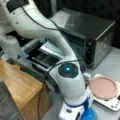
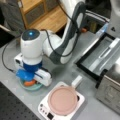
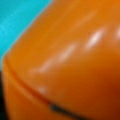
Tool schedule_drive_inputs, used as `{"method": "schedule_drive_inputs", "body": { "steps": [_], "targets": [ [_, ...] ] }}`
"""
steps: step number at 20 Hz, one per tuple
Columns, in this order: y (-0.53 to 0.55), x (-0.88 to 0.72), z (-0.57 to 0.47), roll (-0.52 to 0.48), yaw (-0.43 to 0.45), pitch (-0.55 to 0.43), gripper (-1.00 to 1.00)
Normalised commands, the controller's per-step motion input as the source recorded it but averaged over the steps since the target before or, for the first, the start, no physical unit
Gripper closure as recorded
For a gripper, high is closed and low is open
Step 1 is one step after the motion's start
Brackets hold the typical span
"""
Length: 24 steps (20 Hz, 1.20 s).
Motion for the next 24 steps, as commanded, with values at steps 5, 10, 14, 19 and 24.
{"method": "schedule_drive_inputs", "body": {
  "steps": [5,10,14,19,24],
  "targets": [
    [0.02,0.4,0.48,0.174,-0.054,0.26,1.0],
    [0.12,0.2,0.32,0.123,-0.119,0.218,1.0],
    [0.28,0.06,0.22,0.04,-0.184,0.184,1.0],
    [0.6,-0.05,0.14,0.009,-0.208,0.112,1.0],
    [0.64,-0.15,0.03,-0.008,-0.223,0.061,1.0]
  ]
}}
